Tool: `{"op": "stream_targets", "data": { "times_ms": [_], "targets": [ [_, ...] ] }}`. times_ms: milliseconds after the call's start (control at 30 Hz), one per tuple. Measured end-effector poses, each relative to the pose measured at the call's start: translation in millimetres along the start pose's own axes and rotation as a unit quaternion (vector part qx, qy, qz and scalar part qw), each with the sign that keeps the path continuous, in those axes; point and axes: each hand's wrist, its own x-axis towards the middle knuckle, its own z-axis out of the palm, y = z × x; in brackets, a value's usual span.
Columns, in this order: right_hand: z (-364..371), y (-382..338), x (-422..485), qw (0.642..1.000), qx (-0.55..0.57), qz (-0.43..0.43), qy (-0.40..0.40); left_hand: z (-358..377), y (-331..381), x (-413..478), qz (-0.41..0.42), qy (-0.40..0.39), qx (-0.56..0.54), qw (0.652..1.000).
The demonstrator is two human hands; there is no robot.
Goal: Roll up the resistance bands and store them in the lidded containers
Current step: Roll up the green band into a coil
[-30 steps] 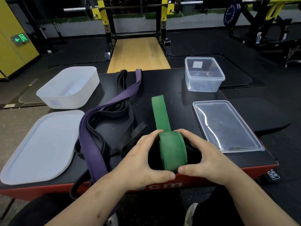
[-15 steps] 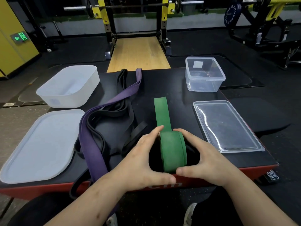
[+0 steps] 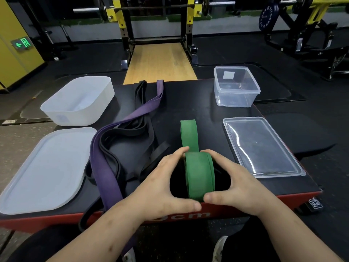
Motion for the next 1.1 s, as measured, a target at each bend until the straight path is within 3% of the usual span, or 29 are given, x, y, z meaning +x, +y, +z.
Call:
{"op": "stream_targets", "data": {
  "times_ms": [133,300,600,833,1100],
  "targets": [
    [0,1,-1,1.000,0.010,-0.001,0.006,0,1,1,-0.003,0.003,0.023,1.000],
    [-5,5,-2,0.999,0.005,0.010,-0.041,2,-2,6,-0.017,0.034,0.017,0.999],
    [0,2,-2,1.000,0.011,0.008,0.019,3,1,3,-0.006,0.016,0.029,0.999],
    [-3,5,-3,0.999,0.009,0.008,-0.030,6,-3,11,-0.027,0.028,0.006,0.999],
    [1,5,-2,0.999,0.031,-0.009,0.024,2,0,6,-0.001,-0.005,0.026,1.000]
  ]
}}
